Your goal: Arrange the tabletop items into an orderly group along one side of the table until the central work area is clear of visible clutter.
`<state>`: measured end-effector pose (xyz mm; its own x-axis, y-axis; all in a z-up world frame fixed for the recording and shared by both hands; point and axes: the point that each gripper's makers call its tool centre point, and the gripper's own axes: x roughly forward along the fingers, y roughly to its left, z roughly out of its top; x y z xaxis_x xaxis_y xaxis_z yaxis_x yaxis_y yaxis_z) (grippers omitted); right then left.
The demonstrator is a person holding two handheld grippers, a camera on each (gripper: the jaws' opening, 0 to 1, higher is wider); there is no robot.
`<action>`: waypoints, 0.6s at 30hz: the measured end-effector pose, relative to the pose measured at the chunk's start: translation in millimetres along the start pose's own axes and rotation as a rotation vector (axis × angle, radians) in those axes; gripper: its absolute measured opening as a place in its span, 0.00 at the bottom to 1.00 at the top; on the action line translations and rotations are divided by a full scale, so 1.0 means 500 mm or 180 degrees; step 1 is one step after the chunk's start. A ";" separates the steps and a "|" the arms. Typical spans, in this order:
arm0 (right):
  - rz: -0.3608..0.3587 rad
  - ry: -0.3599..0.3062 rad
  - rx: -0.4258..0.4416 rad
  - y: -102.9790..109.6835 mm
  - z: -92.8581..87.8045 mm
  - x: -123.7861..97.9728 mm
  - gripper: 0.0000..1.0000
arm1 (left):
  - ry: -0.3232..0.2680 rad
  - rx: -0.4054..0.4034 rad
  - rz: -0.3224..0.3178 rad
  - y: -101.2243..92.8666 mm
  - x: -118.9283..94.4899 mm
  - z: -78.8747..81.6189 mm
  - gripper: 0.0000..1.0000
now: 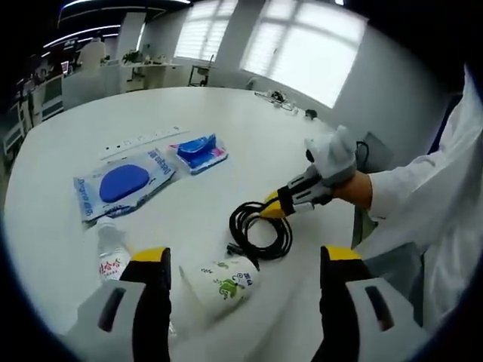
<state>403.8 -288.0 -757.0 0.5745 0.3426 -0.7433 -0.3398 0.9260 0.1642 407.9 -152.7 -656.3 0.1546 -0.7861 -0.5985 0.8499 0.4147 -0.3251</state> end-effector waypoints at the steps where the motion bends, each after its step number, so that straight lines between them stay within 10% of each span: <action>1: 0.0016 -0.0032 0.0074 -0.002 0.002 -0.002 0.00 | -0.0003 0.0007 0.0000 0.000 0.000 0.000 0.83; 18: 0.0055 -0.0329 0.0505 -0.035 0.039 -0.038 0.00 | -0.0006 -0.0015 0.0000 -0.006 0.004 -0.004 0.83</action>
<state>413.5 -307.8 -732.8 0.6458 0.3656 -0.6703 -0.2335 0.9304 0.2826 404.8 -154.6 -658.1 0.1555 -0.7870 -0.5970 0.8476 0.4167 -0.3286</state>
